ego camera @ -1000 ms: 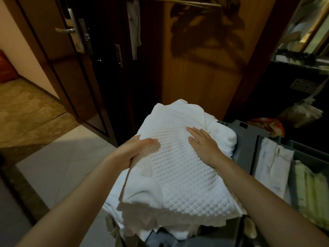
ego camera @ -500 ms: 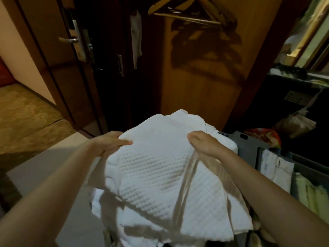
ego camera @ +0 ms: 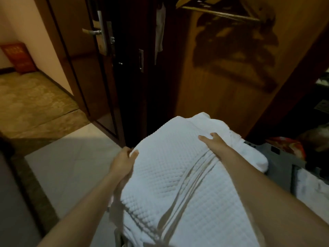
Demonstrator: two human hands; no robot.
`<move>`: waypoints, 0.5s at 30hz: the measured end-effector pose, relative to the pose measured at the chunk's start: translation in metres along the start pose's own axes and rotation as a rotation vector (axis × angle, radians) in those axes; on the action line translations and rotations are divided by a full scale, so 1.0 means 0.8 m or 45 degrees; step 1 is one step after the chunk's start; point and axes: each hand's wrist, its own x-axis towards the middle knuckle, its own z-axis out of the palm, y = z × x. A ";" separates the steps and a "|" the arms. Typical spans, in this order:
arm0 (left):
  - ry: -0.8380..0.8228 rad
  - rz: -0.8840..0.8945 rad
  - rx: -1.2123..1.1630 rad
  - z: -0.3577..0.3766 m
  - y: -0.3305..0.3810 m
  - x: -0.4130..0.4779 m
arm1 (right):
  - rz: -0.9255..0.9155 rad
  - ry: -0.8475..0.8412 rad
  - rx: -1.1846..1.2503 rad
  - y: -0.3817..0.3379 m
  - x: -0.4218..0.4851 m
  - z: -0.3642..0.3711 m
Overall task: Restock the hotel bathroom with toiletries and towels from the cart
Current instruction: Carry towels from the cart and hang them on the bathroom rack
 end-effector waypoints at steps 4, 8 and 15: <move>0.096 -0.054 0.217 0.016 -0.010 -0.044 | -0.007 0.110 0.018 0.006 0.008 0.002; 0.216 0.097 0.326 0.018 -0.017 -0.079 | -0.071 0.223 0.003 0.009 0.001 0.000; 0.307 -0.305 -0.553 0.013 -0.027 -0.131 | -0.235 0.440 0.070 0.009 -0.018 -0.001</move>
